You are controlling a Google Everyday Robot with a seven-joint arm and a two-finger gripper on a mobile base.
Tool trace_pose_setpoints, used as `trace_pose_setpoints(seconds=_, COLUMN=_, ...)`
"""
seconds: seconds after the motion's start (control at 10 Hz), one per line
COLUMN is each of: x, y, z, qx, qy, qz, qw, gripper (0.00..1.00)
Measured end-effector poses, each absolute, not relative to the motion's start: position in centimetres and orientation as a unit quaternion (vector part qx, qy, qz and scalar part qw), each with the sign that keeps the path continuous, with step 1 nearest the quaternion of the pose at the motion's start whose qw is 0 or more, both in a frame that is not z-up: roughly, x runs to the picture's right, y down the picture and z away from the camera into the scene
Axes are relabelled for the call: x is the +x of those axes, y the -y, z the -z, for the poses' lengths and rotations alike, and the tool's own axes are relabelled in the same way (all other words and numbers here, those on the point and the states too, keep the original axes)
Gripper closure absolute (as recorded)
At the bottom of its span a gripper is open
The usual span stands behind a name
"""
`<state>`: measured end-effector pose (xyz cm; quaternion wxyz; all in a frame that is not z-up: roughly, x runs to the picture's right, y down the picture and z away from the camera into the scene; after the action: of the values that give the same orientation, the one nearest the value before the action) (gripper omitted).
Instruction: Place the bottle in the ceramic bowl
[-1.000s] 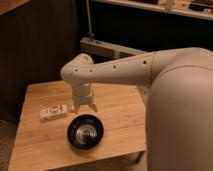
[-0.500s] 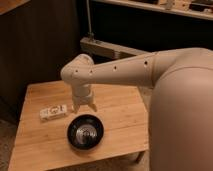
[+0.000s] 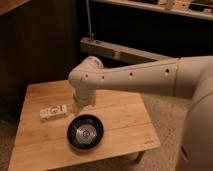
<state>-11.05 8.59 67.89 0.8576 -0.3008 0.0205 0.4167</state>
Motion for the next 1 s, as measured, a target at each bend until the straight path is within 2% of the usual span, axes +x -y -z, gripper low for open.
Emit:
trace_pose_setpoints(seconds=0.3, x=-11.3, y=-8.3, z=-66.9, qx=-0.3, qy=0.037, qz=-0.337, qw=0.892, gripper=0.35)
trace_pose_setpoints(seconds=0.6, x=-11.4, y=-8.4, z=-67.1, qx=-0.299, qy=0.048, qz=-0.327, qw=0.895, gripper=0.35)
trace_pose_setpoints(seconds=0.8, x=-11.3, y=-7.4, z=-68.0, qx=-0.29, qy=0.098, qz=-0.312, qw=0.899, gripper=0.35)
trace_pose_setpoints(seconds=1.0, x=-11.7, y=-6.0, z=-68.3, qx=-0.289, qy=0.202, qz=-0.214, qw=0.911, gripper=0.35)
